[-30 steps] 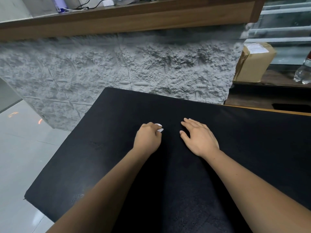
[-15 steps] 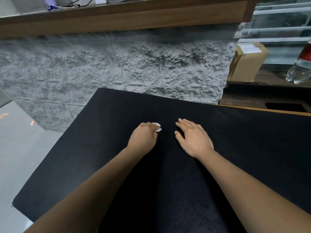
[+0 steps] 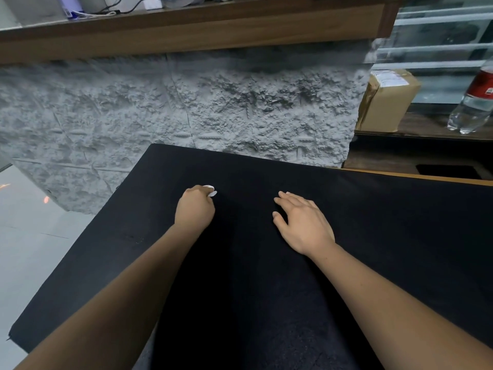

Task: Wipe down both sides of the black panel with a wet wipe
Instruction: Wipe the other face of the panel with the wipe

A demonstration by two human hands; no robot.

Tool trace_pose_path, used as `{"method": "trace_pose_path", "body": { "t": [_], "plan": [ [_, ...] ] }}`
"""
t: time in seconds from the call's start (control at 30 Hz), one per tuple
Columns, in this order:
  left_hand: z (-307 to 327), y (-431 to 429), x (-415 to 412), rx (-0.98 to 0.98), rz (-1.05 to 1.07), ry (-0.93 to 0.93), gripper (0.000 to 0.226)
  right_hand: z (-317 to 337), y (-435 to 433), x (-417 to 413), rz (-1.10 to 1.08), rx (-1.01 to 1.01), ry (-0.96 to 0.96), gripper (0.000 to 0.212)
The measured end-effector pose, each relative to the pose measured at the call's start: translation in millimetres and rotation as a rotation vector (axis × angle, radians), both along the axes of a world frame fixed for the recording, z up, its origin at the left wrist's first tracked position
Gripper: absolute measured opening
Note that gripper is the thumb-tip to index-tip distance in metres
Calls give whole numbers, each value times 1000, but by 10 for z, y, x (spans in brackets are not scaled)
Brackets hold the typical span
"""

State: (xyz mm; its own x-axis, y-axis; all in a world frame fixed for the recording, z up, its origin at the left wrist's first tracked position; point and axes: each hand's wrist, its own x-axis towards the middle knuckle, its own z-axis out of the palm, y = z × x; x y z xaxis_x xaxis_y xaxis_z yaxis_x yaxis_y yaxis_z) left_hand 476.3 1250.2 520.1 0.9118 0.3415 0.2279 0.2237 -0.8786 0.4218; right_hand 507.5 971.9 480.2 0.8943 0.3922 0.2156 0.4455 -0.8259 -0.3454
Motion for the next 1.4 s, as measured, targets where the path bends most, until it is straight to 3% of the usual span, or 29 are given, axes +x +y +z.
{"method": "trace_pose_path", "body": {
  "t": [0.2, 0.6, 0.87, 1.07, 1.4],
  "plan": [
    [-56, -282, 120, -100, 41, -39, 20, -1, 8, -7, 3, -2, -6, 57],
    [-60, -943, 317, 68, -227, 21, 37, 17, 13, -16, -5, -11, -10, 55],
    [-20, -755, 390, 121, -386, 67, 43, 19, 14, -12, -7, -15, -10, 55],
    [1, -382, 515, 120, -310, 92, 37, 6, 8, -8, -8, -18, -15, 54],
    [43, 261, 747, 47, -105, 86, 48, 8, 16, -7, -7, -9, -12, 55]
  ]
}}
